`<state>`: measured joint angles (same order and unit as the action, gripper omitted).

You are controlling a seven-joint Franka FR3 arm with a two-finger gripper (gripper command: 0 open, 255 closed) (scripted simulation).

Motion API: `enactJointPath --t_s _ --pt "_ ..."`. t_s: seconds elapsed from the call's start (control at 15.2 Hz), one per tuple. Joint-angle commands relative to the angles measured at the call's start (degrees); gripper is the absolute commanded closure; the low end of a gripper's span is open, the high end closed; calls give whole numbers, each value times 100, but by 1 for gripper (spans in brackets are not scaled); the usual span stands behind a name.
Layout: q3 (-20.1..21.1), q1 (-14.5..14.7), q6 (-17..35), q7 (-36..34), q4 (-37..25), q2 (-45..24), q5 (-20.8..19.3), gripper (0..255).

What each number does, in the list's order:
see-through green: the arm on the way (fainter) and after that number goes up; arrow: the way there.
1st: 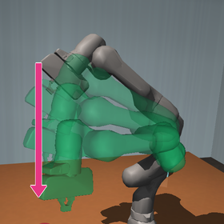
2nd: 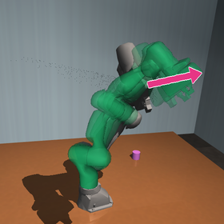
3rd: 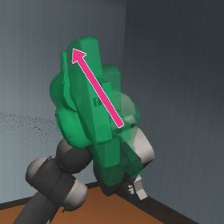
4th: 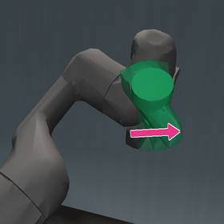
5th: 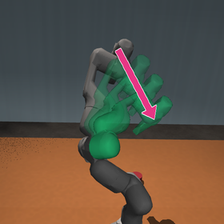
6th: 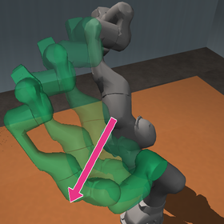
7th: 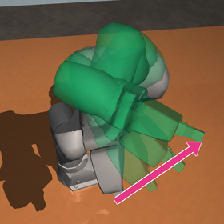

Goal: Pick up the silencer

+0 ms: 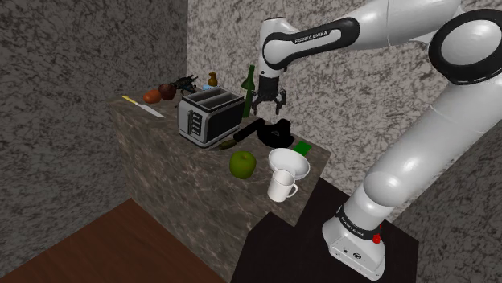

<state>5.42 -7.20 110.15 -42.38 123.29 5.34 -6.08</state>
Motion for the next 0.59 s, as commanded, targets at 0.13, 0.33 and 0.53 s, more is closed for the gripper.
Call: enactJointPath --t_s 0.13,0.33,0.53 --pt "-55 -85 290 -647 -533 -910 -88 0" --pt "-140 -127 425 -1074 -991 -1562 -129 0" --pt "-252 -161 512 -1459 -1497 -2205 -138 0"
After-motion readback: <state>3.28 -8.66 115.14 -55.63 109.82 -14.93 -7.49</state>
